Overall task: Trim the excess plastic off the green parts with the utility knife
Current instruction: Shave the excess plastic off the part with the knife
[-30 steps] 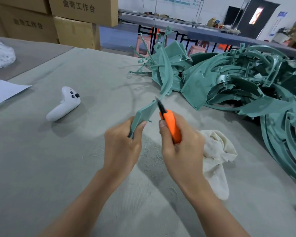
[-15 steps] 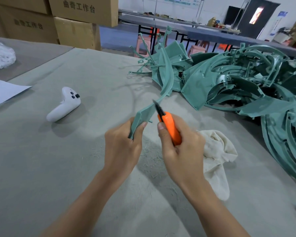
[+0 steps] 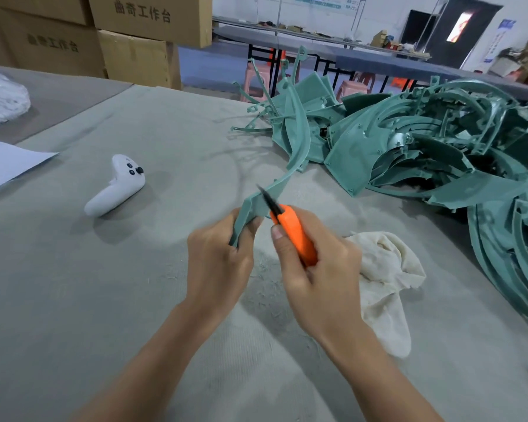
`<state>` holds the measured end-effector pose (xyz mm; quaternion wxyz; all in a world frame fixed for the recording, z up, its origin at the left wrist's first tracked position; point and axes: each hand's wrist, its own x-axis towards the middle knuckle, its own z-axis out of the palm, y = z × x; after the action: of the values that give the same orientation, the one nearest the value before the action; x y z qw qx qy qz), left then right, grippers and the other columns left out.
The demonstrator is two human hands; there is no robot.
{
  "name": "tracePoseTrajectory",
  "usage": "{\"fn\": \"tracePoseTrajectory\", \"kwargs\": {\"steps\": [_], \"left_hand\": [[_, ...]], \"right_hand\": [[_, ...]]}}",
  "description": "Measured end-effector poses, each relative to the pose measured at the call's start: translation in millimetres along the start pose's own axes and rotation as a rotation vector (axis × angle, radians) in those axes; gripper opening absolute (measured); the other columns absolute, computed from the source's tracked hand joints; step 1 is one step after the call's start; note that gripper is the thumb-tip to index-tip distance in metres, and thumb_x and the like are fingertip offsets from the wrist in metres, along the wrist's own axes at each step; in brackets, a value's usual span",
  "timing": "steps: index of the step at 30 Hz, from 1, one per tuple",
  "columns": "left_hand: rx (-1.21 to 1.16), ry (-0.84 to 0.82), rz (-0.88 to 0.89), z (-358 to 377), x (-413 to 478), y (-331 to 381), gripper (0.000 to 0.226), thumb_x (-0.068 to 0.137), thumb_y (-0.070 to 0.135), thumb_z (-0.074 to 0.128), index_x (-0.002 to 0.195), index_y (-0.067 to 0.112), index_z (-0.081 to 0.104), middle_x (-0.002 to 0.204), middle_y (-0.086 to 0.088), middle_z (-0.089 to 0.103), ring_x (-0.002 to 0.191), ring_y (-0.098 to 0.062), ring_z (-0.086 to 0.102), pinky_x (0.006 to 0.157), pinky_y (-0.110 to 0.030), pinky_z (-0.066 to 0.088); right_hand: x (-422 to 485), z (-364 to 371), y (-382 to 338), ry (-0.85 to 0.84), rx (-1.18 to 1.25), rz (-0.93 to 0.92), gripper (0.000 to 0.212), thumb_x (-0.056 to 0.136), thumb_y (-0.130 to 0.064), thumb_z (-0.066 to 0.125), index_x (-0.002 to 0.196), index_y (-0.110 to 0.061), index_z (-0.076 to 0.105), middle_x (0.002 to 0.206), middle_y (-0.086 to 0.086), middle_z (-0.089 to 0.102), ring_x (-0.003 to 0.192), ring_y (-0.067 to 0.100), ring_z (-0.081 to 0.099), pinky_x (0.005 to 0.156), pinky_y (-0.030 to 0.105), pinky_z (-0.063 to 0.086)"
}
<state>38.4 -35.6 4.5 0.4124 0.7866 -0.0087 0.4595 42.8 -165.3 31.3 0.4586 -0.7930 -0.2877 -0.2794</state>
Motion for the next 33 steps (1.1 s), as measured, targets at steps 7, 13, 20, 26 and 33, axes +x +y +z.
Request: {"fn": "tracePoseTrajectory", "kwargs": {"steps": [7, 13, 20, 26, 33], "left_hand": [[-0.003, 0.000, 0.033, 2.0, -2.1, -1.2, 0.040, 0.087, 0.011, 0.066, 0.068, 0.033, 0.040, 0.042, 0.011, 0.028, 0.043, 0.006, 0.034, 0.047, -0.005, 0.023], [0.006, 0.026, 0.080, -1.0, 3.3, 3.1, 0.052, 0.087, 0.010, 0.057, 0.066, 0.044, 0.024, 0.042, 0.014, 0.022, 0.045, 0.000, 0.033, 0.045, -0.007, 0.022], [-0.005, -0.036, 0.042, -0.8, 0.7, -1.7, 0.053, 0.087, 0.012, 0.065, 0.064, 0.044, 0.029, 0.046, 0.012, 0.038, 0.043, 0.006, 0.034, 0.046, -0.005, 0.023], [-0.040, -0.070, 0.136, -2.1, 3.0, -2.6, 0.055, 0.081, 0.007, 0.070, 0.062, 0.035, 0.025, 0.046, 0.017, 0.038, 0.043, 0.010, 0.033, 0.046, -0.001, 0.020], [-0.071, -0.163, 0.237, -9.7, 10.1, -2.6, 0.052, 0.077, 0.002, 0.071, 0.059, 0.032, 0.033, 0.046, 0.022, 0.017, 0.044, 0.002, 0.030, 0.046, 0.000, 0.018]], "right_hand": [[11.9, -12.5, 13.6, 0.051, -0.007, 0.073, 0.012, 0.095, -0.024, 0.059, 0.097, -0.015, 0.067, 0.058, 0.002, 0.059, 0.047, 0.017, 0.048, 0.047, 0.029, 0.036], [-0.6, 1.0, -5.2, 0.006, -0.014, -0.053, 0.018, 0.093, -0.019, 0.062, 0.107, -0.010, 0.070, 0.066, -0.032, 0.038, 0.055, -0.010, 0.041, 0.059, 0.007, 0.031], [10.0, -8.7, 9.1, 0.022, 0.063, 0.047, 0.013, 0.094, -0.024, 0.060, 0.099, -0.015, 0.069, 0.056, -0.005, 0.055, 0.046, 0.015, 0.046, 0.045, 0.018, 0.033], [23.8, -27.4, 38.6, 0.118, -0.005, 0.164, 0.021, 0.094, -0.033, 0.057, 0.084, -0.015, 0.063, 0.062, 0.010, 0.060, 0.052, 0.031, 0.054, 0.049, 0.048, 0.045], [36.1, -46.3, 64.9, 0.160, -0.102, 0.214, 0.023, 0.095, -0.025, 0.058, 0.078, -0.010, 0.061, 0.062, 0.009, 0.062, 0.053, 0.028, 0.055, 0.054, 0.047, 0.046]]}}
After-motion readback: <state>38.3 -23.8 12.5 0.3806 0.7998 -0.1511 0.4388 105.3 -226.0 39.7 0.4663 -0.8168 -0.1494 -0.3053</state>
